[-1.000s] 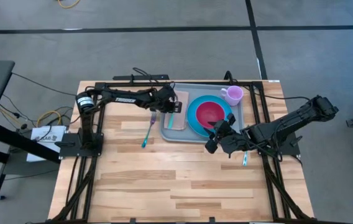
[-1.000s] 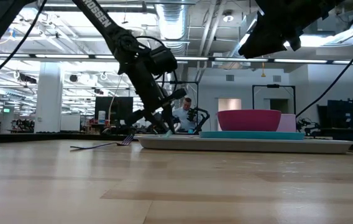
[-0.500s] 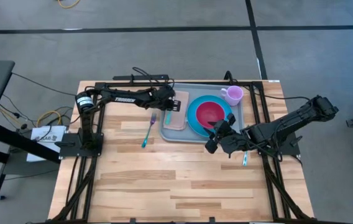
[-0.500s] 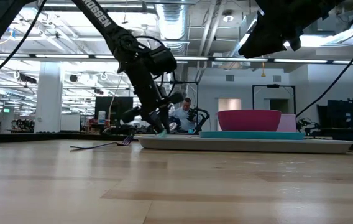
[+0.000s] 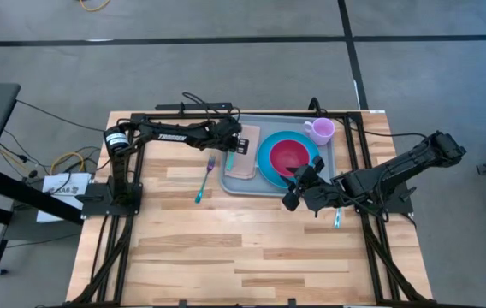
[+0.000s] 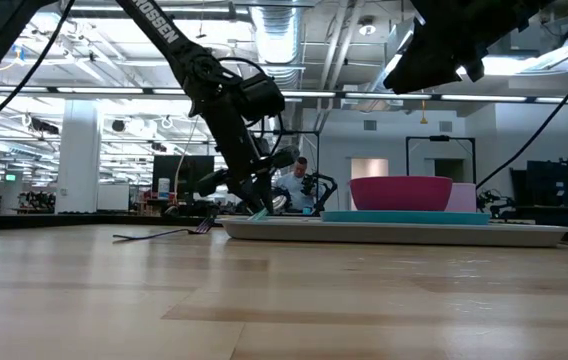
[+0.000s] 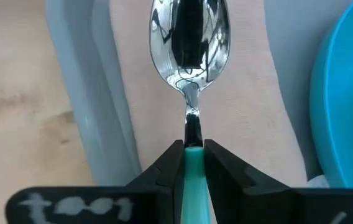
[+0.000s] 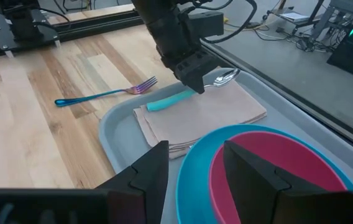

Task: Set up tray
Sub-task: Put the light blue spoon on the brown napkin

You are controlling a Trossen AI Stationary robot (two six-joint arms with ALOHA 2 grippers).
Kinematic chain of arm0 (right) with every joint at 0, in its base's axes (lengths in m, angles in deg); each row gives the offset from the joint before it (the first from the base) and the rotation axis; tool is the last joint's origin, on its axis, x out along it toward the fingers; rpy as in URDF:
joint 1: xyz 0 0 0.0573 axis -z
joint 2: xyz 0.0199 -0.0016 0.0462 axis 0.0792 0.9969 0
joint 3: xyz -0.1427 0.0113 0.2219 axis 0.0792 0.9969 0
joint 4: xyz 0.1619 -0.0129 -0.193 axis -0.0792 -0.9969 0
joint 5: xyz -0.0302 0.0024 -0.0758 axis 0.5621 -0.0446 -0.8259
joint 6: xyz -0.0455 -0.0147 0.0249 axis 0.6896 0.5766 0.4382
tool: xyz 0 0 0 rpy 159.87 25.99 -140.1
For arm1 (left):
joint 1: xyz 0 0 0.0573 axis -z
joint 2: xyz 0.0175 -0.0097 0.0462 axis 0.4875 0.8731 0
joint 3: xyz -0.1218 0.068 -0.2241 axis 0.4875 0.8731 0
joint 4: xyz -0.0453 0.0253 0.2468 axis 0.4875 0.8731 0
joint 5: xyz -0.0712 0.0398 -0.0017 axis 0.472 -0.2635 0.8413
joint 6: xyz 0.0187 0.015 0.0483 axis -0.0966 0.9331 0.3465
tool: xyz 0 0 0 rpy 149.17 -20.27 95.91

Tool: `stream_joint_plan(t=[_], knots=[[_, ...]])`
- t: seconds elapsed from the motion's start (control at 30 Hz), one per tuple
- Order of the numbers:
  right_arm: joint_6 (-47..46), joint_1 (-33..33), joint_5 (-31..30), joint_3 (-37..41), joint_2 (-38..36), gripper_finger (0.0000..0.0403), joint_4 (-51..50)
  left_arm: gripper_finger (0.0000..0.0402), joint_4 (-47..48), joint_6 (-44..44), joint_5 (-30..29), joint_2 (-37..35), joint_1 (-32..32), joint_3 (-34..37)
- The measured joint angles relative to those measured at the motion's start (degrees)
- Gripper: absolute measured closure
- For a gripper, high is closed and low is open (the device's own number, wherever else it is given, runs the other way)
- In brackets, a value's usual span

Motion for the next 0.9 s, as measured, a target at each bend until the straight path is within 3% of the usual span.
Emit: stream_joint_plan(t=[0.33,0.57,0.9], knots=[[0.0,0.0,0.0,0.0,0.0,0.0255,0.0,0.0358,-0.5,2.1,-1.1,0.0,-0.5,0.0],[0.0,0.0,0.0,0.0,0.0,0.0255,0.0,0.0358,-0.9,-5.1,-1.1,0.2,-0.6,0.0],[0.0,0.0,0.8,0.0,0.0,0.0255,0.0,0.0356,-1.0,-4.2,0.7,2.2,-1.1,0.1]])
